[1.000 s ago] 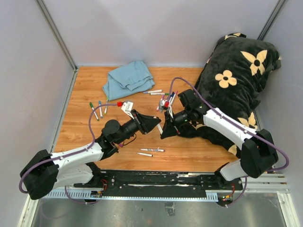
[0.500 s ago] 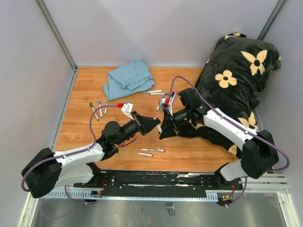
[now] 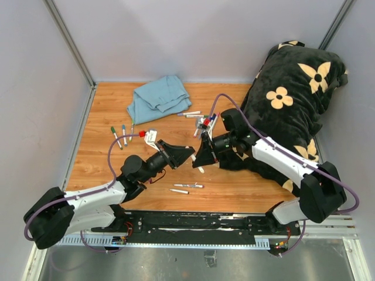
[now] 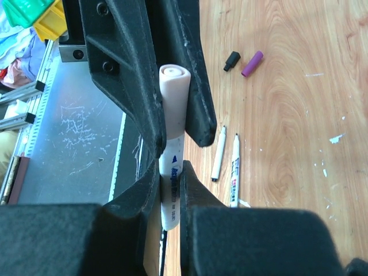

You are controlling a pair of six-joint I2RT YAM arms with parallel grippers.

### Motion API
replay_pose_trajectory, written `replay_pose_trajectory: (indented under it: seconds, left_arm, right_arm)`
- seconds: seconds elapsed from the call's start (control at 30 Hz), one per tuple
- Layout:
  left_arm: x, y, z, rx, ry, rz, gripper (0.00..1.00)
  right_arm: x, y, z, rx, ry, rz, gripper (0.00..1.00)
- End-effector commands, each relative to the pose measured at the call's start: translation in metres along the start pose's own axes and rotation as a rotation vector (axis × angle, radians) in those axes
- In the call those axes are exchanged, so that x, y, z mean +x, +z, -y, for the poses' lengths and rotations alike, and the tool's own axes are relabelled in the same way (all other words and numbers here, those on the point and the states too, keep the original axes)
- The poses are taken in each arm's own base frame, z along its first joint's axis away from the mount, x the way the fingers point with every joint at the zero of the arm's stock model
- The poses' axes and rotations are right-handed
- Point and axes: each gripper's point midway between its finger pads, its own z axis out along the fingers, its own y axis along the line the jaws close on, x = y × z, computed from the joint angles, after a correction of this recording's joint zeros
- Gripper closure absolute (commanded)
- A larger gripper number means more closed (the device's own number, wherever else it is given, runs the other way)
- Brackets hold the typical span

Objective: Open the pen caps
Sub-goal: Open the pen cap from the pen.

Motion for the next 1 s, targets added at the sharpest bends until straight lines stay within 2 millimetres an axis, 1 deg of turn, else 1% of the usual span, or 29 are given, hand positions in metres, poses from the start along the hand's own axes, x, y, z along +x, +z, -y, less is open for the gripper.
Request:
replay_pose_trajectory:
  seconds: [0.0, 0.07, 0.13, 0.2, 0.27, 0.3, 0.37, 0.43, 0.5, 0.53, 0.6, 0.7, 0.8, 0.97]
  left_arm:
    - [-0.074, -0.014, -0.015, -0.098, 0.002, 0.299, 1.00]
    - [-0.100, -0.023, -0.021, -0.122, -0.007, 0.389, 1.00]
    - [-0.117, -0.031, -0.025, -0.135, -0.017, 0.444, 1.00]
    - [-0.127, -0.036, -0.028, -0.155, -0.007, 0.473, 1.00]
    - [-0.127, -0.040, -0.034, -0.193, 0.004, 0.470, 1.00]
    - [-0.125, -0.043, -0.038, -0.213, 0.004, 0.464, 1.00]
    - [-0.115, -0.050, -0.048, -0.254, -0.017, 0.439, 1.00]
    - [-0.096, -0.061, -0.065, -0.319, -0.054, 0.395, 1.00]
    - [-0.076, -0.075, -0.085, -0.398, -0.100, 0.351, 1.00]
    - [-0.061, -0.083, -0.099, -0.459, -0.124, 0.313, 1.00]
    - [-0.046, -0.098, -0.114, -0.536, -0.164, 0.286, 1.00]
    - [-0.034, -0.120, -0.132, -0.649, -0.210, 0.283, 1.00]
    - [-0.029, -0.140, -0.145, -0.762, -0.260, 0.300, 1.00]
    - [-0.013, -0.164, -0.164, -0.928, -0.345, 0.289, 1.00]
  right_arm:
    - [0.008, 0.008, -0.008, -0.066, 0.044, -0.019, 0.99]
    - [0.015, 0.014, -0.007, -0.080, 0.059, -0.041, 0.99]
    - [0.020, 0.019, -0.006, -0.089, 0.068, -0.066, 0.99]
    - [0.025, 0.023, -0.005, -0.091, 0.071, -0.085, 0.99]
    - [0.027, 0.025, -0.001, -0.072, 0.068, -0.102, 0.99]
    - [0.029, 0.025, 0.005, -0.039, 0.059, -0.115, 0.99]
    - [0.036, 0.021, 0.021, 0.062, 0.019, -0.157, 0.99]
    - [0.044, 0.016, 0.042, 0.186, -0.034, -0.216, 0.98]
    - [0.052, 0.013, 0.059, 0.284, -0.084, -0.282, 0.97]
    - [0.055, 0.013, 0.063, 0.313, -0.110, -0.314, 0.96]
    - [0.061, 0.016, 0.071, 0.367, -0.157, -0.374, 0.95]
    - [0.067, 0.022, 0.083, 0.445, -0.215, -0.456, 0.94]
    - [0.073, 0.026, 0.095, 0.497, -0.229, -0.522, 0.93]
    - [0.088, 0.035, 0.106, 0.523, -0.224, -0.592, 0.91]
